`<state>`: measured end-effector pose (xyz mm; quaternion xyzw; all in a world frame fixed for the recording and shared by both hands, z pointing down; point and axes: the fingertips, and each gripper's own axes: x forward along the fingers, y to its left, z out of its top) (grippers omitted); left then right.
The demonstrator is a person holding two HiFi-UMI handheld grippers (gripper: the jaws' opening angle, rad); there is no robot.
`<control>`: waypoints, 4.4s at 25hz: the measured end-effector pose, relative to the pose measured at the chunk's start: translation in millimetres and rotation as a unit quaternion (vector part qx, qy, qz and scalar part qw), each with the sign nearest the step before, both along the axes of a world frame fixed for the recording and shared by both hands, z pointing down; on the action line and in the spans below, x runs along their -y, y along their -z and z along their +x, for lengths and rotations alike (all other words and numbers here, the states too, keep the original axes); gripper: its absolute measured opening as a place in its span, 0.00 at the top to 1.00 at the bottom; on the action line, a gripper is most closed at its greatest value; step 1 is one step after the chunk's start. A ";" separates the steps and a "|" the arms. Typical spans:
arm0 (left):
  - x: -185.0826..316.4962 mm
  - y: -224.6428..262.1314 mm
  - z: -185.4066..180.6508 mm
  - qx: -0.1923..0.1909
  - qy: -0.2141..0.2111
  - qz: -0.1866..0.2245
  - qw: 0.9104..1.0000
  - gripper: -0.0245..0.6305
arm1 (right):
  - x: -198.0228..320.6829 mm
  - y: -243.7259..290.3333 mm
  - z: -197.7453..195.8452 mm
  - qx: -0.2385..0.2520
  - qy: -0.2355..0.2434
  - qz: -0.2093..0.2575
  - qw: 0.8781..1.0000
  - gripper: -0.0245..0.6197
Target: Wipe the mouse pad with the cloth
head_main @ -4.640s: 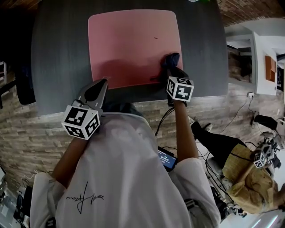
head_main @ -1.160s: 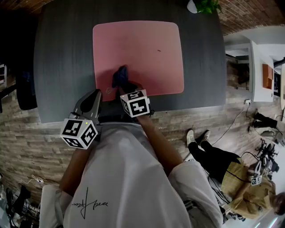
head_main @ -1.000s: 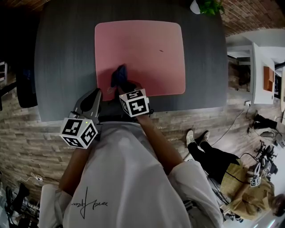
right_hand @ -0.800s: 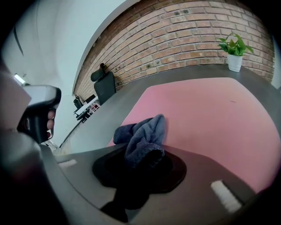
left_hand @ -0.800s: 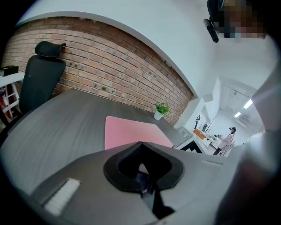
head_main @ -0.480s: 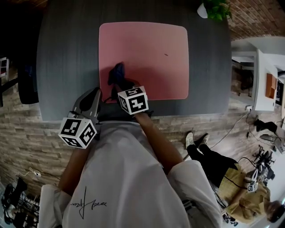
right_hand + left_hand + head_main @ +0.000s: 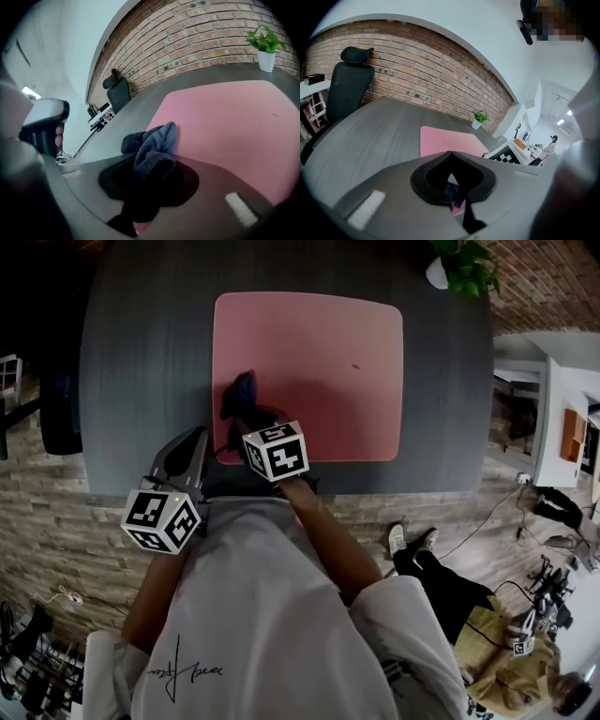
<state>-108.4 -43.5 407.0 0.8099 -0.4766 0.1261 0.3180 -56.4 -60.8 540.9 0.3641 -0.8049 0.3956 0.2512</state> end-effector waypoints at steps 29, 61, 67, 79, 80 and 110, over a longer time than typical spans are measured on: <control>19.1 -14.9 -16.0 -0.002 0.014 -0.037 0.999 0.94 | 66.0 3.6 -23.1 0.024 0.042 -0.002 0.999 0.80; 17.7 -16.5 17.6 -0.009 -0.026 -0.040 0.999 0.94 | 66.2 0.7 73.7 -0.010 0.017 -0.009 1.000 0.80; 14.9 -16.1 18.2 -0.009 -0.030 -0.038 0.999 0.94 | 63.0 0.7 86.4 -0.018 0.011 -0.007 1.000 0.80; 19.8 -14.4 23.3 -0.012 -0.027 -0.040 0.999 0.94 | 62.6 1.5 135.7 -0.029 -0.021 -0.009 0.999 0.80; 20.7 -14.5 24.3 -0.014 -0.026 -0.041 0.999 0.94 | 62.5 1.3 140.1 -0.030 -0.023 -0.009 0.999 0.80; 30.0 -20.2 55.1 -0.006 -0.065 -0.056 0.996 0.94 | 63.3 2.3 247.5 -0.054 -0.107 -0.014 0.993 0.80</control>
